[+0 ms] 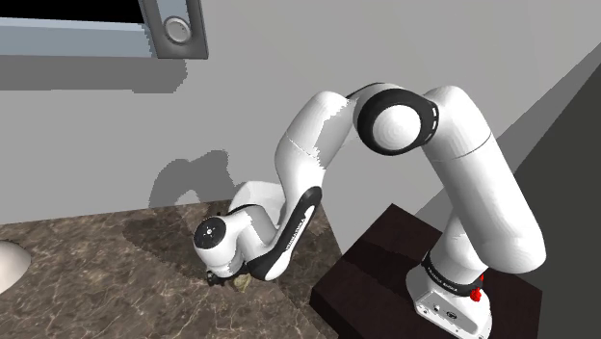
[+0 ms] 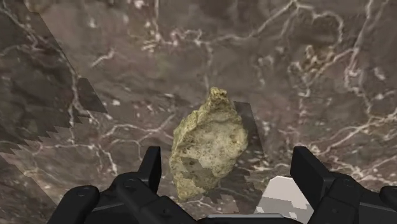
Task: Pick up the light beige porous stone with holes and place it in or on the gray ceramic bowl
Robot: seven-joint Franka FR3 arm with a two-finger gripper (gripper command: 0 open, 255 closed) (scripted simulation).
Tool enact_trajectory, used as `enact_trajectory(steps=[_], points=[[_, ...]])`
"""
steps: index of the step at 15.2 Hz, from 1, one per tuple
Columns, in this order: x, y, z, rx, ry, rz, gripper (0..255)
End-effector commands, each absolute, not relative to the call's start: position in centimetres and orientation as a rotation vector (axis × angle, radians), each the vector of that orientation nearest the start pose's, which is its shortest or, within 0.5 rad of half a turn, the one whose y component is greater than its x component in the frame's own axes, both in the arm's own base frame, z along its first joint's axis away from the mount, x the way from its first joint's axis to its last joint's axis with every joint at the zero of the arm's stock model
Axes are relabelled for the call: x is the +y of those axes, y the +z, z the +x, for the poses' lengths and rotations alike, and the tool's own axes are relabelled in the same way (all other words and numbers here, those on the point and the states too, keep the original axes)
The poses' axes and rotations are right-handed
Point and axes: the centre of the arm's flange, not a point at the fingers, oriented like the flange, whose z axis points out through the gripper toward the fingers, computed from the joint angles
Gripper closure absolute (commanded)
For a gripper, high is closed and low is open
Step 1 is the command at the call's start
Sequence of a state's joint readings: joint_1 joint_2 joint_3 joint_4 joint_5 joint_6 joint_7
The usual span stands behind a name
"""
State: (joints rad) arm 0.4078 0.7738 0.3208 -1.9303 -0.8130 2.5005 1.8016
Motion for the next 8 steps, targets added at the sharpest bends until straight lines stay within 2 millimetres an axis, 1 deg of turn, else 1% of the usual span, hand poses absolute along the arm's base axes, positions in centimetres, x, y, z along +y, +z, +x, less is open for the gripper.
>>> enact_trajectory(steps=[1, 3, 8], points=[[39.73, 7.63, 43.65, 0.74, -0.277, -3.199, 0], [39.58, 6.82, 43.75, 0.74, -0.277, -3.199, 0], [39.58, 6.82, 43.75, 0.74, -0.277, -3.199, 0]])
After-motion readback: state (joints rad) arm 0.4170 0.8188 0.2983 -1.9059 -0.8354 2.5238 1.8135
